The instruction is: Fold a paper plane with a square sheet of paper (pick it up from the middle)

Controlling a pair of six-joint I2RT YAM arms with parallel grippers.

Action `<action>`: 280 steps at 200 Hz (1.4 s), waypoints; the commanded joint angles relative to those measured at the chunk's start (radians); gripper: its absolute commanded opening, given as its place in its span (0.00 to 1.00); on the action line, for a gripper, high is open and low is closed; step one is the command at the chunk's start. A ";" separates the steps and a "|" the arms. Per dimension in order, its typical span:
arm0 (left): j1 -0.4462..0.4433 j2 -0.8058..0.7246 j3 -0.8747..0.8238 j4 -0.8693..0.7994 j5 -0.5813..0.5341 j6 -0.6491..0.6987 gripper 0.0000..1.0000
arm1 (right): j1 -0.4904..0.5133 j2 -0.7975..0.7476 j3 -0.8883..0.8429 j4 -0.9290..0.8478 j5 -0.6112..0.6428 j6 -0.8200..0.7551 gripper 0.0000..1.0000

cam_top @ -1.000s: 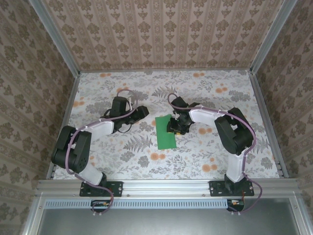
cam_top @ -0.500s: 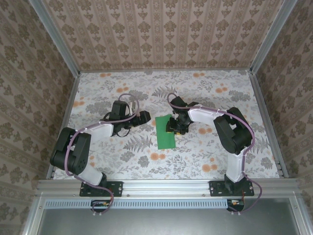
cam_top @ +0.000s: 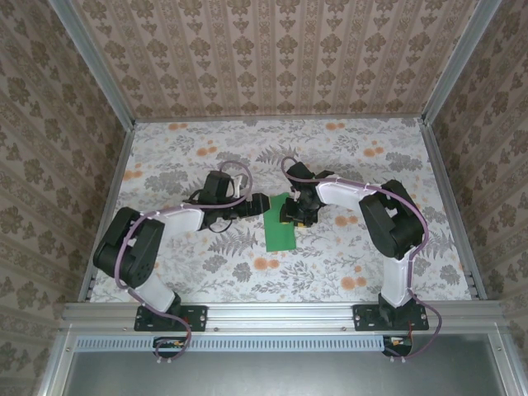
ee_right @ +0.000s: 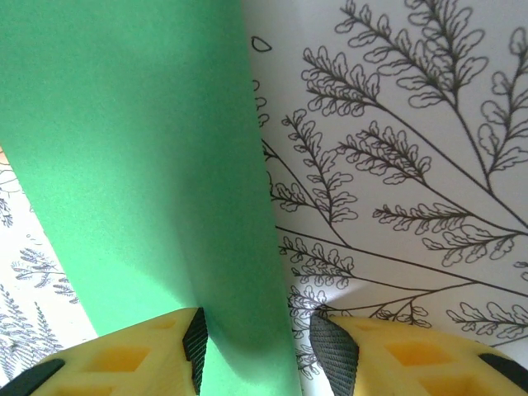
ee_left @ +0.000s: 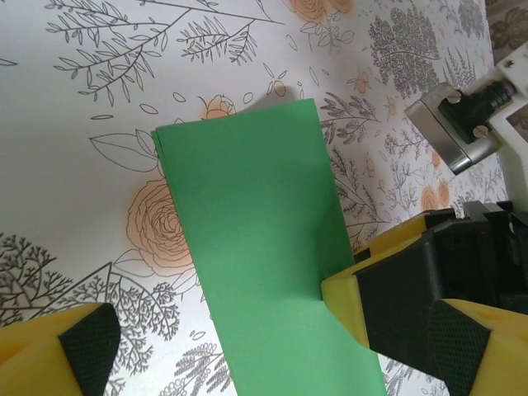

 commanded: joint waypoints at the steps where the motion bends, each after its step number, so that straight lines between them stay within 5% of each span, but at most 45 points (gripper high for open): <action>1: -0.005 0.038 0.032 0.051 0.045 -0.041 0.95 | 0.000 0.155 -0.078 -0.052 0.147 -0.029 0.48; 175: -0.045 0.188 0.132 0.008 0.122 -0.068 0.43 | -0.001 0.181 -0.069 -0.059 0.150 -0.026 0.48; 280: -0.057 0.252 0.161 -0.021 0.161 -0.066 0.34 | -0.001 0.189 -0.067 -0.060 0.153 -0.041 0.48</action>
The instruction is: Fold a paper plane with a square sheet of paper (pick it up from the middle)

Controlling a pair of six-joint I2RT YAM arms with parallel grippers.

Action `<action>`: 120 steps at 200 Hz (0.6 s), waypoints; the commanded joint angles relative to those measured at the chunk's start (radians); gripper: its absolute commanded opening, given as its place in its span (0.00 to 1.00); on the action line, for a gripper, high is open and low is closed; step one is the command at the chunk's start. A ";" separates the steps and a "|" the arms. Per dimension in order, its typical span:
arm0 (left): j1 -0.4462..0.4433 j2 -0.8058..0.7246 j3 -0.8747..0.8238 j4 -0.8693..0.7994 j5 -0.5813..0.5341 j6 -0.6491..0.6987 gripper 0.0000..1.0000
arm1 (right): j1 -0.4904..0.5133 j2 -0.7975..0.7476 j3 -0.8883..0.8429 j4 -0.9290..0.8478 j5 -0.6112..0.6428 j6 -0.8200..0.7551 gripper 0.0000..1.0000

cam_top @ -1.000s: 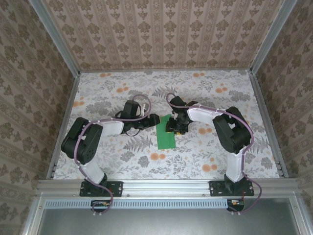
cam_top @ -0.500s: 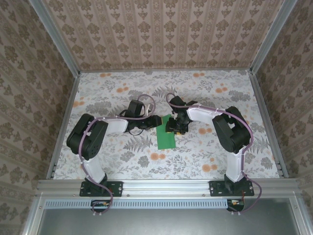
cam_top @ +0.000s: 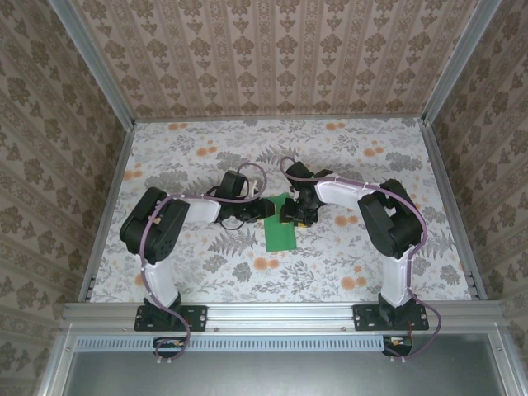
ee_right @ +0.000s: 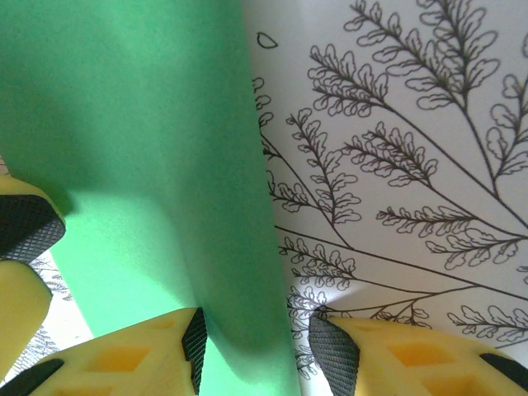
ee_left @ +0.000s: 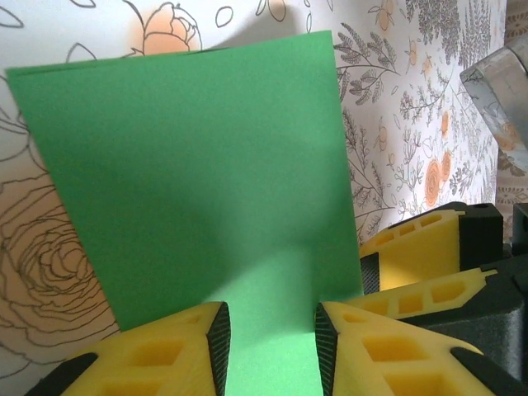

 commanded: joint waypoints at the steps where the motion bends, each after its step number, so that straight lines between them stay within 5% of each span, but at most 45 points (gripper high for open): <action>1: -0.007 0.020 0.032 -0.034 0.028 0.006 0.34 | -0.002 0.174 -0.086 -0.037 0.153 -0.016 0.48; 76: -0.011 0.061 0.024 -0.238 -0.068 0.040 0.23 | -0.002 0.130 -0.091 -0.041 0.145 -0.016 0.48; 120: -0.011 0.092 0.021 -0.310 -0.133 0.059 0.06 | -0.003 -0.044 -0.096 -0.040 0.113 -0.024 0.51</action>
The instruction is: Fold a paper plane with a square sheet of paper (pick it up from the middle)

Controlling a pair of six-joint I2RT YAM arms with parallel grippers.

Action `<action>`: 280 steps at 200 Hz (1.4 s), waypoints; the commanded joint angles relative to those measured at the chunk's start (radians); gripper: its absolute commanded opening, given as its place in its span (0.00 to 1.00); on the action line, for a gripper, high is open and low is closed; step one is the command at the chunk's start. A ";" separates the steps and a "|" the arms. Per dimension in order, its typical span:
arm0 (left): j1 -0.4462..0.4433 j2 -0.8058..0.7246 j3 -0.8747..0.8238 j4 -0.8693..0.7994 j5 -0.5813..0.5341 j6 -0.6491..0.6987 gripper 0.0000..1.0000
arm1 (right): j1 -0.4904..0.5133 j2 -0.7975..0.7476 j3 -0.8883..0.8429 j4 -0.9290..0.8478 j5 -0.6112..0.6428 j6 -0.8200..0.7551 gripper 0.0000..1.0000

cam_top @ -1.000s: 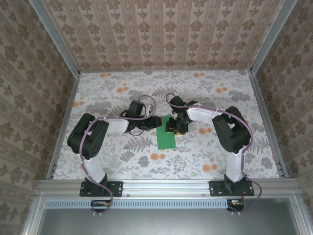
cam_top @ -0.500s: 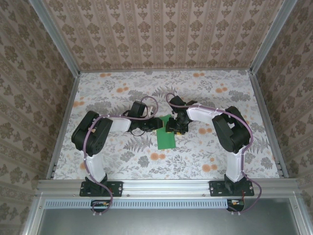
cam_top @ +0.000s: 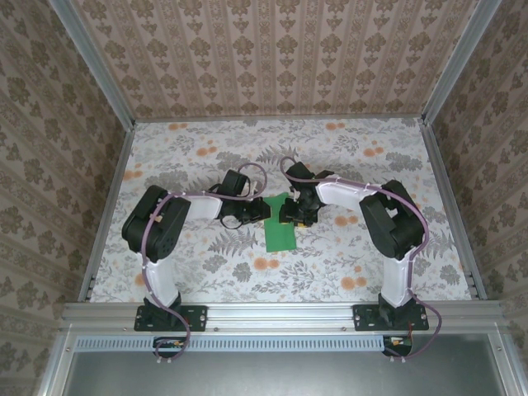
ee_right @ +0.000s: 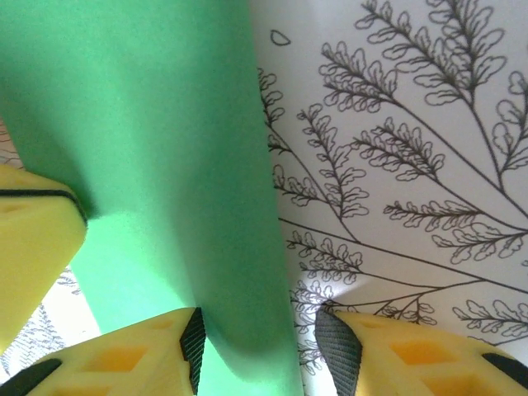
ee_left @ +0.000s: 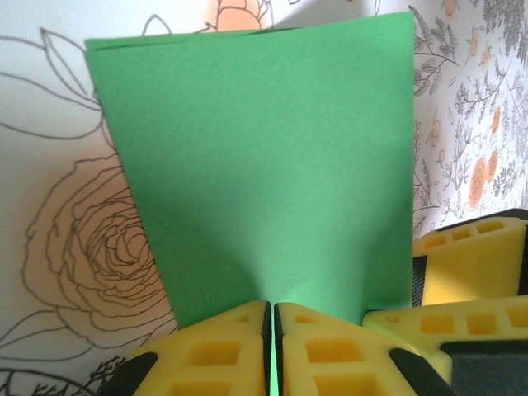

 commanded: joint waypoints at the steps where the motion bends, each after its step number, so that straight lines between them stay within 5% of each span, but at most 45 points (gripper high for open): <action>1: -0.010 0.069 -0.028 -0.170 -0.080 0.029 0.06 | -0.006 -0.010 -0.072 -0.069 0.116 -0.022 0.51; 58: -0.011 0.093 -0.030 -0.204 -0.121 0.036 0.00 | -0.002 -0.218 -0.014 -0.102 0.122 -0.015 0.56; 73: -0.012 0.094 -0.030 -0.205 -0.124 0.035 0.00 | 0.005 -0.211 -0.017 -0.052 0.073 0.004 0.49; 109: -0.012 0.101 -0.025 -0.213 -0.134 0.035 0.00 | 0.013 -0.135 -0.001 0.072 -0.021 0.041 0.11; 129: -0.014 0.108 -0.026 -0.213 -0.136 0.029 0.00 | 0.015 -0.086 0.018 0.119 -0.070 0.054 0.00; 280: -0.017 0.121 -0.029 -0.272 -0.189 -0.018 0.00 | -0.010 0.094 0.025 0.125 -0.114 -0.007 0.00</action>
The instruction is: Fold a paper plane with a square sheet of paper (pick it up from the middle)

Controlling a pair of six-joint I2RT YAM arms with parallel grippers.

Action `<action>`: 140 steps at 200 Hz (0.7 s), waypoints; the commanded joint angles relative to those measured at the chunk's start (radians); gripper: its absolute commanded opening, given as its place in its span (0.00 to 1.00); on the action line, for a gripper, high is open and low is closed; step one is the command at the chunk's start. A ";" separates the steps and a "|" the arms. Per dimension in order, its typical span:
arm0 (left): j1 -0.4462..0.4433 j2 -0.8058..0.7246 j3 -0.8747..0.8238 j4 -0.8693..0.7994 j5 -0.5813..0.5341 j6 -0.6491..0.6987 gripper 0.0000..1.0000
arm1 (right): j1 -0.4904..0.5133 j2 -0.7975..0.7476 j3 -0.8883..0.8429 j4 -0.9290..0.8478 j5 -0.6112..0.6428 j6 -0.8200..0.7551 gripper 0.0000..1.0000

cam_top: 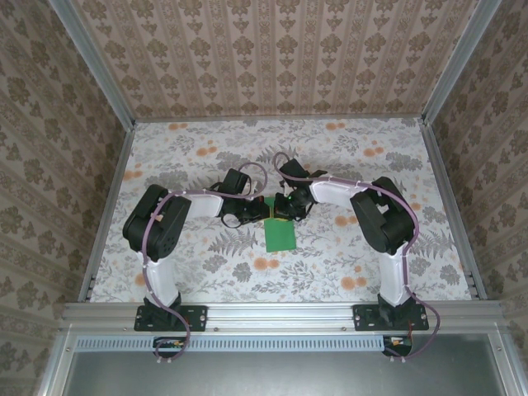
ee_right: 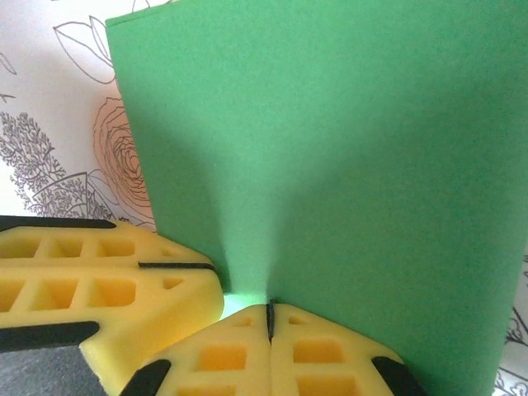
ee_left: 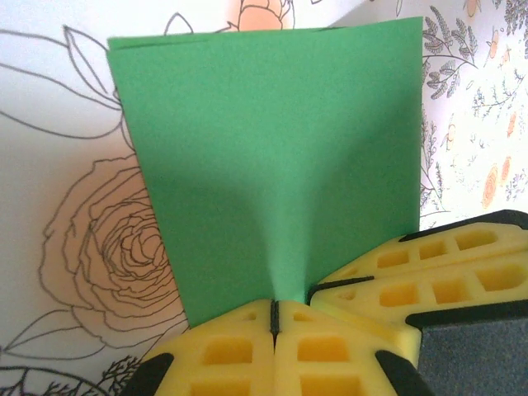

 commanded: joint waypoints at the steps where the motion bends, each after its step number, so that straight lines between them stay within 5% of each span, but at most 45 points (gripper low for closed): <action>1: -0.017 0.110 -0.057 -0.217 -0.174 -0.013 0.00 | -0.023 0.012 -0.042 -0.020 0.002 -0.043 0.00; 91: -0.007 0.114 -0.083 -0.224 -0.189 -0.009 0.00 | -0.127 -0.145 -0.312 0.114 -0.037 -0.074 0.00; 140: -0.008 0.106 -0.078 -0.218 -0.192 -0.016 0.00 | -0.114 -0.241 -0.267 0.146 -0.049 -0.085 0.00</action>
